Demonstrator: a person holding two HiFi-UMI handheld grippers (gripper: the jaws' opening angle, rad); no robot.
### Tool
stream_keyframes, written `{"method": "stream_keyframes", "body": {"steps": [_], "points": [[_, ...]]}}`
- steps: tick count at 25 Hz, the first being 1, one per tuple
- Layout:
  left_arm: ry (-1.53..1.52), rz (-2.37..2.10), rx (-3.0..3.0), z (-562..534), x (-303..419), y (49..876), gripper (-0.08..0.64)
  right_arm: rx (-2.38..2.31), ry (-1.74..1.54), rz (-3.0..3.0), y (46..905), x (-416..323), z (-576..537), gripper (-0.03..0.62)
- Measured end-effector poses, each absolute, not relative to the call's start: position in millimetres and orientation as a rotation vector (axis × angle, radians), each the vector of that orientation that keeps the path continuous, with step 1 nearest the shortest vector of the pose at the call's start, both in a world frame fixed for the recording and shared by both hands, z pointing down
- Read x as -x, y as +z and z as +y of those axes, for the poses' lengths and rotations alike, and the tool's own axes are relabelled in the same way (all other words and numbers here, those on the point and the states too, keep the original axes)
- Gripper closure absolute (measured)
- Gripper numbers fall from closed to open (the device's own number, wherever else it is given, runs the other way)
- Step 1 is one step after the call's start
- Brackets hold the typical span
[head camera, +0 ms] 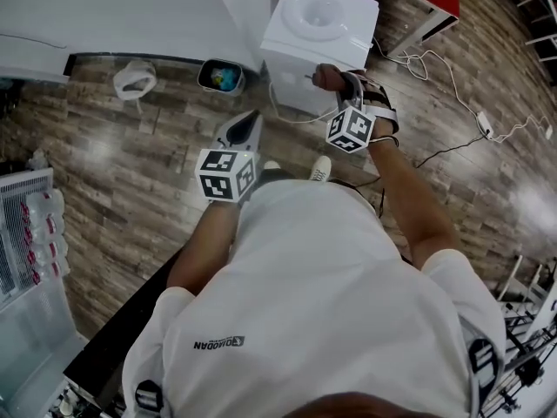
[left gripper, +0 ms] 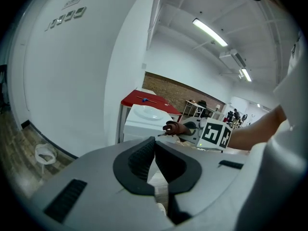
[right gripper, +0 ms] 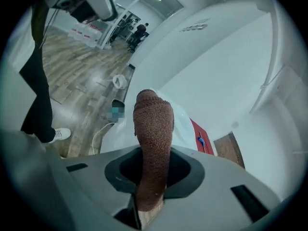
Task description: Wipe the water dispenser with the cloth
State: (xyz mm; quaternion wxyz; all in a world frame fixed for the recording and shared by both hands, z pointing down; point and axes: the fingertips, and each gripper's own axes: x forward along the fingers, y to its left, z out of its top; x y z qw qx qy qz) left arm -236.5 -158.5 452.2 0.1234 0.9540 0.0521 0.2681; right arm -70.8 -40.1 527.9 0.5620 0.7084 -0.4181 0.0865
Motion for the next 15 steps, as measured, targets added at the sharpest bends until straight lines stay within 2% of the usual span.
{"method": "stream_keyframes", "body": {"steps": [15], "points": [[0.868,0.377,-2.706,-186.3,264.9,493.6,0.56,-1.562,0.307,-0.856,568.2,80.8,-73.8,0.507]]}}
